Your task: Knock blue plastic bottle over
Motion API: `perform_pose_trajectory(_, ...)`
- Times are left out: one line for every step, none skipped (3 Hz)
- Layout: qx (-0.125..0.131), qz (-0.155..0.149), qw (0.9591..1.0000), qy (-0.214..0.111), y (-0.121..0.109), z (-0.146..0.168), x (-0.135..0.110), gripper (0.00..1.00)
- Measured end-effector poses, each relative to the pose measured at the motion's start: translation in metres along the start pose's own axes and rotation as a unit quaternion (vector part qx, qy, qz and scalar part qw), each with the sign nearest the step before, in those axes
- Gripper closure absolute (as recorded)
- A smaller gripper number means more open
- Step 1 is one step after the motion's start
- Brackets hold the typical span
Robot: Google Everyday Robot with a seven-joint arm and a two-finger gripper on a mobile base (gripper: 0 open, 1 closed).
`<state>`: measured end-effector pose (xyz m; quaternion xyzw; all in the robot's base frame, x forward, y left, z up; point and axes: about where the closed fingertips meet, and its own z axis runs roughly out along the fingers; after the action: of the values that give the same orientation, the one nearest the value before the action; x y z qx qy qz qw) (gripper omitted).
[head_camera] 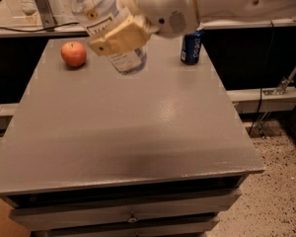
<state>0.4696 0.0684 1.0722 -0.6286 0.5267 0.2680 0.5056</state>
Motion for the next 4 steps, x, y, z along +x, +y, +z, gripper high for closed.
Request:
perform_pose_trajectory(-0.046,0.002,0.9960,0.077,-0.007,-0.003,0.003,1.00)
perform_pose_trajectory(-0.126,0.022,0.9750,0.182,0.005,0.025,0.043,1.00)
perform_pose_trajectory(-0.187,0.019,0.9416,0.279,0.017,0.059,0.094,1.00)
perform_pose_trajectory(-0.197,0.016,0.9023,0.383,0.013,0.059,0.153,1.00)
